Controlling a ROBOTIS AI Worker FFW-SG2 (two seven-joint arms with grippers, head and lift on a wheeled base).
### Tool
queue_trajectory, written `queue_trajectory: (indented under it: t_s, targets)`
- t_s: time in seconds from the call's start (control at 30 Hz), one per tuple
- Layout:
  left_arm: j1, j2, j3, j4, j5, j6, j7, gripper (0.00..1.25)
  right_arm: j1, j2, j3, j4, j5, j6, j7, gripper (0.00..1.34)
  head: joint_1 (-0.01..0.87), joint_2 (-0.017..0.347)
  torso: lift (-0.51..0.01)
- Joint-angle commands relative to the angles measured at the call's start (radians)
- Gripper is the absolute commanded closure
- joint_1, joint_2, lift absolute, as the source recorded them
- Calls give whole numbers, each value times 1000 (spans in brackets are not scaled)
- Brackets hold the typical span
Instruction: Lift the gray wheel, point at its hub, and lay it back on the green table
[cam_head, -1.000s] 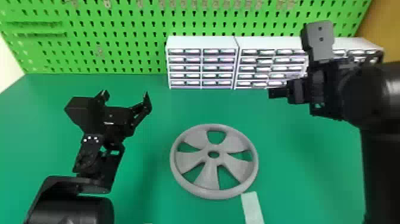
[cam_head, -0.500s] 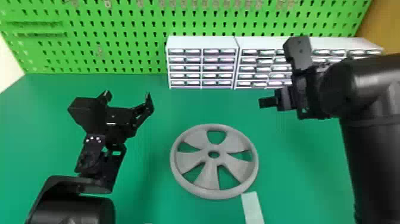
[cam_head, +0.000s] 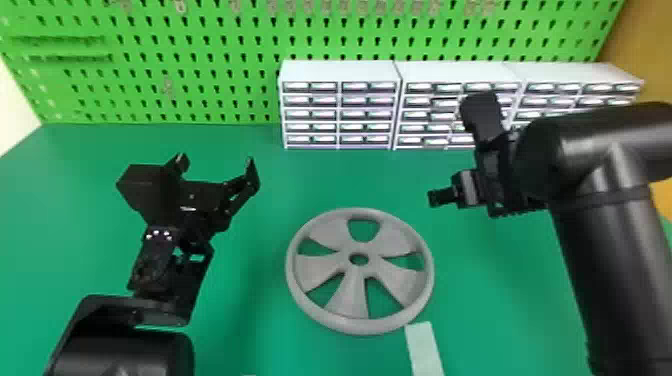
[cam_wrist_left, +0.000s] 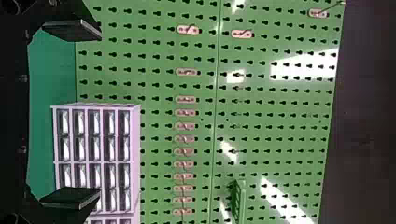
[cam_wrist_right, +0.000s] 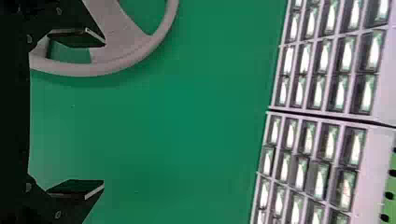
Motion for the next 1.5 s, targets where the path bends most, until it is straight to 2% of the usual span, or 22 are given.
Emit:
queue_trajectory:
  t_s: [0.0, 0.23, 0.67, 0.83, 1.17, 1.33, 1.47]
  targets:
    - [0, 0, 1, 0, 0, 0, 0, 108, -7, 0, 10, 63, -12, 1, 0, 219, 692, 48, -93]
    - [3, -1, 3, 0, 2, 0, 0, 108, -23, 0, 31, 173, -44, -2, 1, 219, 692, 48, -93]
    - [11, -1, 3, 0, 5, 0, 0, 108, -41, -3, 46, 307, -64, -126, 1, 216, 692, 48, -93]
    - [11, -1, 3, 0, 8, 0, 0, 108, -50, -7, 57, 368, -98, -184, 4, 216, 692, 48, -93]
    - [11, -1, 1, 0, 9, 0, 0, 108, -67, 0, 71, 449, -98, -241, 6, 216, 692, 48, -93]
    - [12, -1, 4, 0, 12, 0, 0, 108, -78, -3, 85, 508, -95, -290, 49, 216, 692, 48, -93]
    - [12, -1, 1, 0, 14, -2, 0, 108, -83, 5, 88, 529, -72, -301, 58, 216, 692, 48, -93]
